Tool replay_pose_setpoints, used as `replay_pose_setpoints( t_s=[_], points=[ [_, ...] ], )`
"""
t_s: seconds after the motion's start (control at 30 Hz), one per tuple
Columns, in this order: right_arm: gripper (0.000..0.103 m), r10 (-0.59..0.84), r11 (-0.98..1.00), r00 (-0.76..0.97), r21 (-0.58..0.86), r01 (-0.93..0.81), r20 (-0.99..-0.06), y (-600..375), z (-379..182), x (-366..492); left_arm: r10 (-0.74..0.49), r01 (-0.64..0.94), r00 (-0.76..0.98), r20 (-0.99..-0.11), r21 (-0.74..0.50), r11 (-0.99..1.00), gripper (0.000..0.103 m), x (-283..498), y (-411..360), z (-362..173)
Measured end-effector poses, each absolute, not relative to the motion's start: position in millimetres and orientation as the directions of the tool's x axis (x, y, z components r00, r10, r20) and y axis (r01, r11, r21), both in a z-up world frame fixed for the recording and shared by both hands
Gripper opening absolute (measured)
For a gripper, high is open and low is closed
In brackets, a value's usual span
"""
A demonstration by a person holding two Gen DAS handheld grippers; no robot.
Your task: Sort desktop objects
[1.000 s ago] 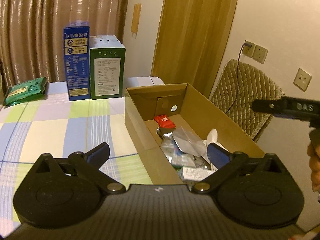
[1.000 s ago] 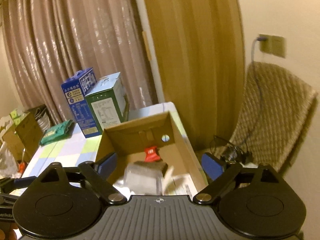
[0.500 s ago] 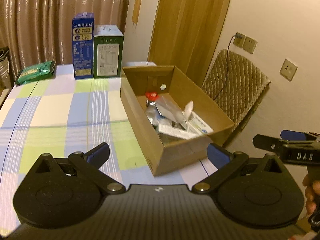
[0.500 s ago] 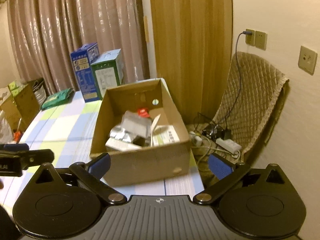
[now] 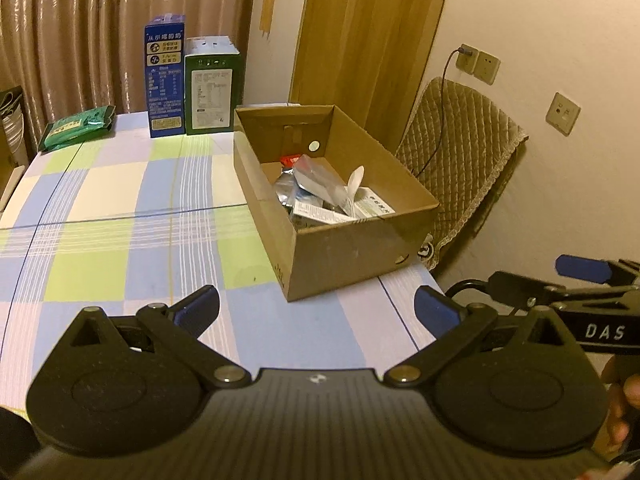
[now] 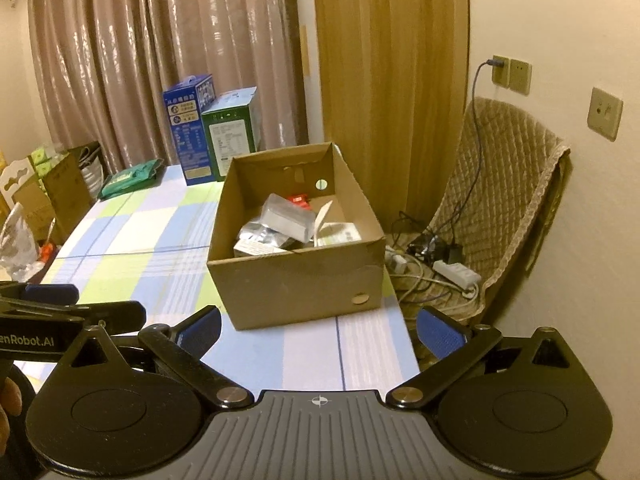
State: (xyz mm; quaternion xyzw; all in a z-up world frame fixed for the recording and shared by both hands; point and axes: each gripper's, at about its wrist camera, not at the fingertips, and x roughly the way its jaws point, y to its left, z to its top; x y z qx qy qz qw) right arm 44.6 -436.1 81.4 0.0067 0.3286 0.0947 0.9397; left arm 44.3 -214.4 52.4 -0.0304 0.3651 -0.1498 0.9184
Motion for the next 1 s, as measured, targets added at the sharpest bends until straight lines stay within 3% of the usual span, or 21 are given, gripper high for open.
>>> replay_pose_setpoints(
  t_s=[1.0],
  points=[
    [0.101,0.176,0.982,0.748,0.058,-0.181,-0.640,-419.5,72.2,41.8,-0.259,0.183,0.711,-0.654,-0.183,0.966,0.102,41.2,-195.7,42.6]
  ],
)
